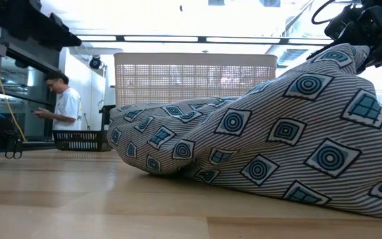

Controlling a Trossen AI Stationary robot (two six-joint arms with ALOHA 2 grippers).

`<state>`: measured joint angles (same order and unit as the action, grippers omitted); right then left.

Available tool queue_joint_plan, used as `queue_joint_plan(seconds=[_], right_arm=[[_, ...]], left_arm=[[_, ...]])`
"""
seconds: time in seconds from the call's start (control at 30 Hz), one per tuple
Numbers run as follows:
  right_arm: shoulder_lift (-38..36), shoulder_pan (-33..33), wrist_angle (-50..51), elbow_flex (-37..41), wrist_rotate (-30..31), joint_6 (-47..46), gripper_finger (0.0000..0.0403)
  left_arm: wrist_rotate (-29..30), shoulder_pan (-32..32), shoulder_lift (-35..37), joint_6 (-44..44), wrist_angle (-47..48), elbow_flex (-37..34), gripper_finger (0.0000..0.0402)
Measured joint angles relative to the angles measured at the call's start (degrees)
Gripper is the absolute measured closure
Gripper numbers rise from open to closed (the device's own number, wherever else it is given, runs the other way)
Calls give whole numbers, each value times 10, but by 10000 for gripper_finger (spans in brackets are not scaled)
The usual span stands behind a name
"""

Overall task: Pick & place medical supplies in basket/bin
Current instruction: Put the light blue patient gown into the large white bin

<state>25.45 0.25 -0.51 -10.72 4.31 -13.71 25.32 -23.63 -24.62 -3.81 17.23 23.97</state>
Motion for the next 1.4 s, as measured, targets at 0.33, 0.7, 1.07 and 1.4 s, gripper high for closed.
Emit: queue_joint_plan(seconds=[0.33, 0.7, 1.07, 1.4], right_arm=[[0, 0, 0, 0, 0, 0, 94], [0, 0, 0, 0, 0, 0, 94], [0, 0, 0, 0, 0, 0, 94], [0, 0, 0, 0, 0, 0, 94]], left_arm=[[0, 4, 99, 30, -23, -43, 267], [0, 4, 184, 41, -45, -90, 267], [0, 4, 244, 56, -56, -117, 267], [-3, 4, 244, 58, -73, -121, 267]])
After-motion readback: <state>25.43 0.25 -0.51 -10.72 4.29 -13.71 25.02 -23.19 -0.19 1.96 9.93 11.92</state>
